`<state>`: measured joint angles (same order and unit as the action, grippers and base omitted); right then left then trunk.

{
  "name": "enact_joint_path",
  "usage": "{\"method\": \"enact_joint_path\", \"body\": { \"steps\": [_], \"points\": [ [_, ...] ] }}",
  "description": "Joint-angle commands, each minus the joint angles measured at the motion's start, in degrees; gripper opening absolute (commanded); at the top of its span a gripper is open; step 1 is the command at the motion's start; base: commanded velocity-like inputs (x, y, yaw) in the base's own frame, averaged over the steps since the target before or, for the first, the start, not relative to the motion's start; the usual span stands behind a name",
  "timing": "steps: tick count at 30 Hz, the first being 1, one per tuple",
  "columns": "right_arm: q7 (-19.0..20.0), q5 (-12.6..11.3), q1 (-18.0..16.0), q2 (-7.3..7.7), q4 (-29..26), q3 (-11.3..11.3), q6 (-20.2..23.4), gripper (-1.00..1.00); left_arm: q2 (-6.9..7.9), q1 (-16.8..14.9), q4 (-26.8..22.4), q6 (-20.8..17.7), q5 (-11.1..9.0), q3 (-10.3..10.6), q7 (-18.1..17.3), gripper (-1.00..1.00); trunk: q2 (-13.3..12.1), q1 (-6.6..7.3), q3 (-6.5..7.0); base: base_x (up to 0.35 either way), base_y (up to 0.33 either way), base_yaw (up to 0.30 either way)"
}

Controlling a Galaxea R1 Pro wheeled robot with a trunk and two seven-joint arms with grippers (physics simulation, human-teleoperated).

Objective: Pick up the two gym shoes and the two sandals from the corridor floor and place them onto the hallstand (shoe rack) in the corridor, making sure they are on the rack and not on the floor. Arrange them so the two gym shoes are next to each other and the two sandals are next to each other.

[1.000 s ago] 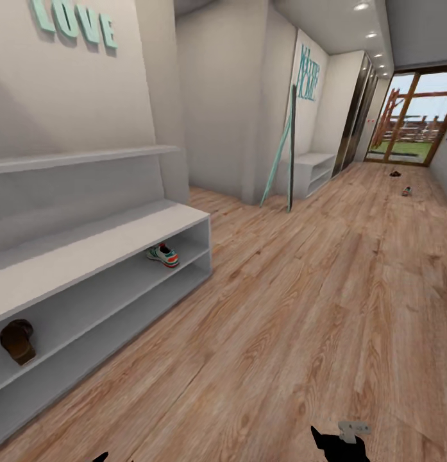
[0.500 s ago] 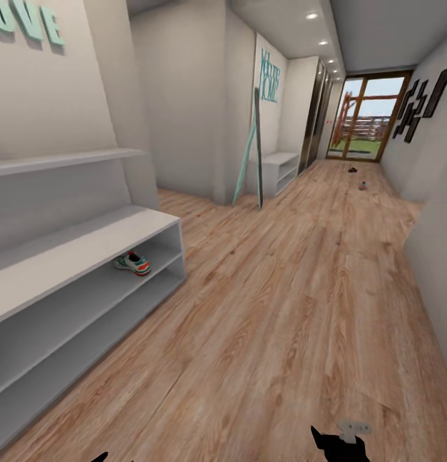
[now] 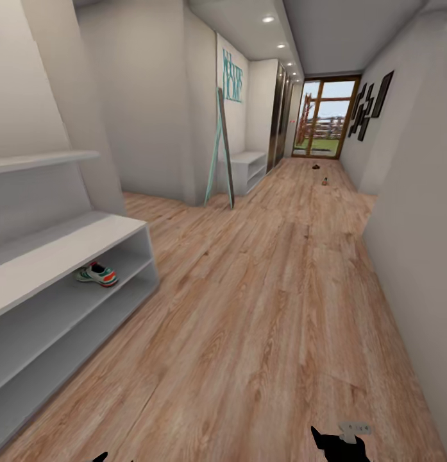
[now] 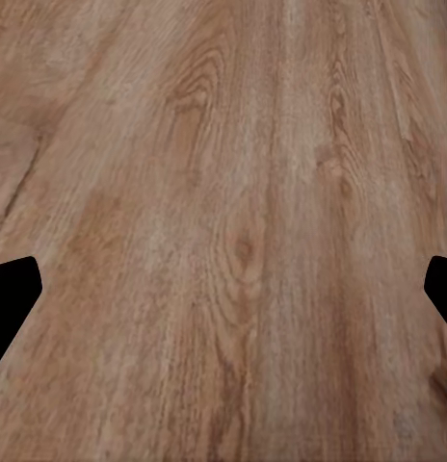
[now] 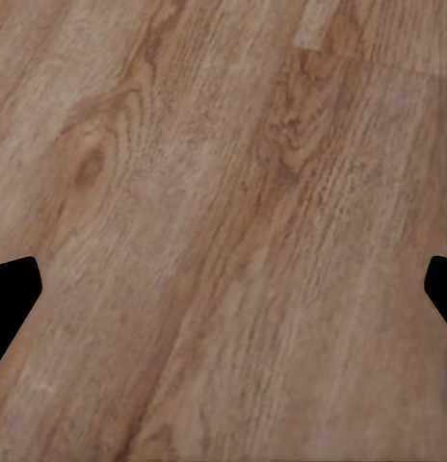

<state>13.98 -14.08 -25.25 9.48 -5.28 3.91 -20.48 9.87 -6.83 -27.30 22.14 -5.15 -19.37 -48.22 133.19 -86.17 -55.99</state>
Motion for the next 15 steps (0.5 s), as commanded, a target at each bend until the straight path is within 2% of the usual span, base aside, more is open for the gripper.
{"method": "enact_joint_path", "body": {
  "steps": [1, 10, 15],
  "points": [
    [0.26, -0.60, -0.06, 0.02, 0.09, 0.40, -0.18, 1.00, -0.02, -0.03, 0.06, 0.01, -0.27, -0.15, 0.23, 1.00, 0.02, -0.01, -0.05, 0.276, 0.000, -0.300],
    [0.26, -0.60, -0.06, 0.02, 0.09, 0.40, -0.18, 1.00, -0.09, -0.03, 0.06, 0.04, -0.29, -0.14, 2.09, 1.00, 0.02, -0.01, -0.05, 0.315, 0.000, -0.292],
    [0.26, -0.60, -0.06, 0.02, 0.09, 0.40, -0.19, 1.00, -0.07, -0.03, 0.06, 0.02, -0.30, -0.19, 2.41, 1.00, 0.02, -0.01, -0.05, 0.335, 0.000, -0.196]
  ]
}}
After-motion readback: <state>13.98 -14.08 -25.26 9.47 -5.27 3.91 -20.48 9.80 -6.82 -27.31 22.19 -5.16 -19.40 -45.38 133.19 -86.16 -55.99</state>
